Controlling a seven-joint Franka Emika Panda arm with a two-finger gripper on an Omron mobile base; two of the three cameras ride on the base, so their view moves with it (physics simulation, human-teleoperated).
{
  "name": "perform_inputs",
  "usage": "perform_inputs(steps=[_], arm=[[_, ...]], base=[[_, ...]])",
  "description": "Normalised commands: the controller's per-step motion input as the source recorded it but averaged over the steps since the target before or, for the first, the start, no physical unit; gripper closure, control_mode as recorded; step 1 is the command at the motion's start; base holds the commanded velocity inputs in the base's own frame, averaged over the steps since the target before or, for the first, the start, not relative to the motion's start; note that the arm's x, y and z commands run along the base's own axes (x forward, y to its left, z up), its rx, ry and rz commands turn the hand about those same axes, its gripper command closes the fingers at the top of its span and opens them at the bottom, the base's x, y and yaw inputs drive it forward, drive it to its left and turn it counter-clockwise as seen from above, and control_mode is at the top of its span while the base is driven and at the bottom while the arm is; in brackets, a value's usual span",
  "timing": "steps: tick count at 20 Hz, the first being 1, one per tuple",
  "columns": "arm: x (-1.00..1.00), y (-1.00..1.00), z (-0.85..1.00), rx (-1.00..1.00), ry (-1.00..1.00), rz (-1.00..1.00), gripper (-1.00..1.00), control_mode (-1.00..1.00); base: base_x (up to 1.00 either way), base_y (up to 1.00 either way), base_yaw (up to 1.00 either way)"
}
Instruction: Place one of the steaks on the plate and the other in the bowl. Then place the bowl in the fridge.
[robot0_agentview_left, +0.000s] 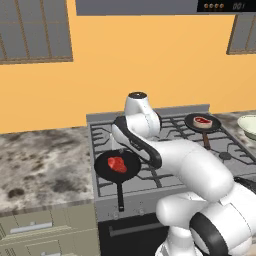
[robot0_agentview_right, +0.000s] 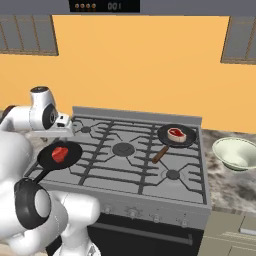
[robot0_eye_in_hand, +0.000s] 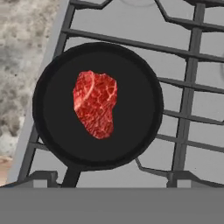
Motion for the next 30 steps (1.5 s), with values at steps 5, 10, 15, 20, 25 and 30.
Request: perform_inputs(steps=[5, 10, 15, 20, 25, 30], arm=[[0.10, 0.34, -0.43, -0.04, 0.11, 0.17, -1.00, -1.00], [0.12, 0.08, -0.42, -0.13, 0.06, 0.00, -1.00, -1.00], [0.22, 0.01, -0.31, -0.04, 0.01, 0.00, -1.00, -1.00], [0.10, 0.12, -0.29, 0.00, 0.00, 0.00, -1.00, -1.00], [0.01, 0.01, -0.39, -0.02, 0.01, 0.00, -1.00, -1.00], [0.10, 0.00, -0.32, -0.04, 0.00, 0.00, -1.00, -1.00]], base=[[0.00, 0.00, 0.00], [0.00, 0.00, 0.00], [0.00, 0.00, 0.00], [0.00, 0.00, 0.00], [0.00, 0.00, 0.00], [0.00, 0.00, 0.00]])
